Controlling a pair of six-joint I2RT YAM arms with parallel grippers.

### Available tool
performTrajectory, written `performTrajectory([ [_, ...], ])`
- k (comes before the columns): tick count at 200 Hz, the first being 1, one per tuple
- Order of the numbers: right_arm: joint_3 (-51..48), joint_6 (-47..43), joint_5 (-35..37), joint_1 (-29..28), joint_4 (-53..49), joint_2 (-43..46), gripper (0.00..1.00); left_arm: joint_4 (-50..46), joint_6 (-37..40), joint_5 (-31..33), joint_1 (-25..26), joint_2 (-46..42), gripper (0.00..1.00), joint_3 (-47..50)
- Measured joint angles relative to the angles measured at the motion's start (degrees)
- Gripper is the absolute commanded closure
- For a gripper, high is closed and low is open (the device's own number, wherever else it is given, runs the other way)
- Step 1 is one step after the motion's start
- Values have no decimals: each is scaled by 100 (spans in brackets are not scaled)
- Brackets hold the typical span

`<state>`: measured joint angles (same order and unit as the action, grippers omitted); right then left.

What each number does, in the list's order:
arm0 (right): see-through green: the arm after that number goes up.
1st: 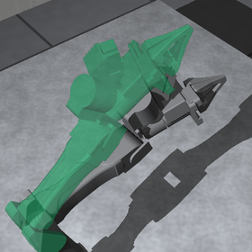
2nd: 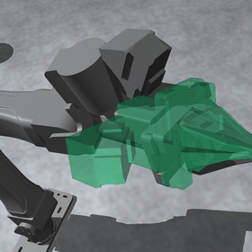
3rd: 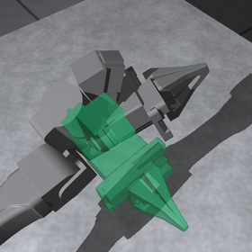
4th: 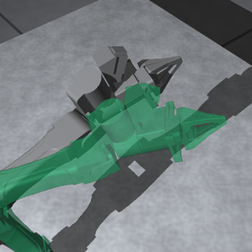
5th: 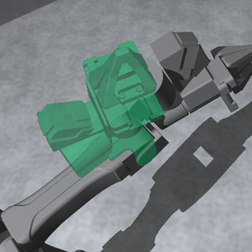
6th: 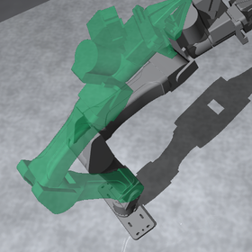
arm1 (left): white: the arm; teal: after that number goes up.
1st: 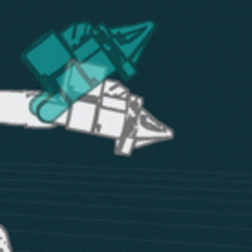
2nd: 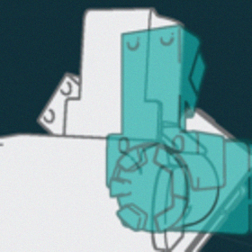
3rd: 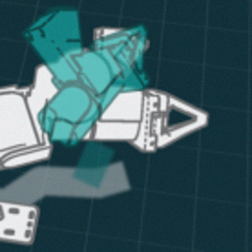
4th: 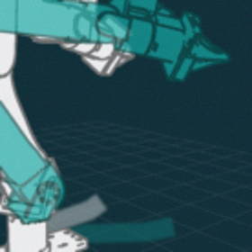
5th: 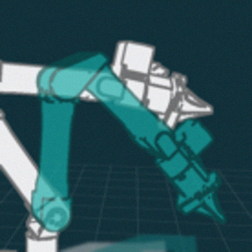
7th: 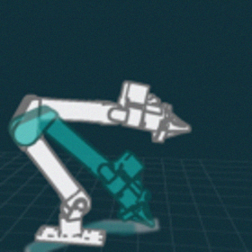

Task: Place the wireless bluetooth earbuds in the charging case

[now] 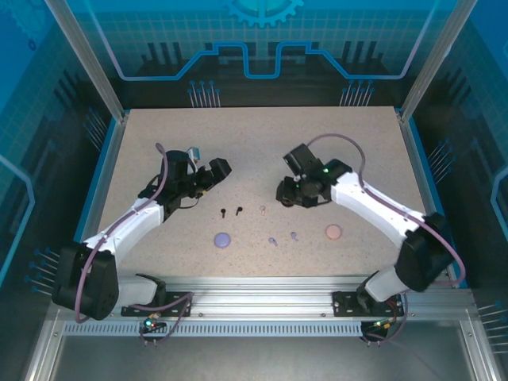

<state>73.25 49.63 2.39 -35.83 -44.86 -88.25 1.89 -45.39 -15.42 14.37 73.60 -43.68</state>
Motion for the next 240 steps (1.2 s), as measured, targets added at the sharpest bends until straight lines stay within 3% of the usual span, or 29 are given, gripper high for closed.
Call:
performTrajectory([
  [67,1679,802,-918,573,452,-1932,60,1873,-127,-278,133,533,1,398],
  [142,2411,2699,-1342,697,850,-2643,60,3067,-76,-289,699,1381,2,420],
  [167,2476,3077,-1344,697,883,-2658,59,3331,-83,-284,761,1790,9,415],
  [223,2664,3357,-1340,695,887,-2688,59,3790,-149,-243,802,2457,36,195],
  [240,2664,3381,-1340,688,887,-2704,59,3912,-153,-243,817,2540,39,72],
])
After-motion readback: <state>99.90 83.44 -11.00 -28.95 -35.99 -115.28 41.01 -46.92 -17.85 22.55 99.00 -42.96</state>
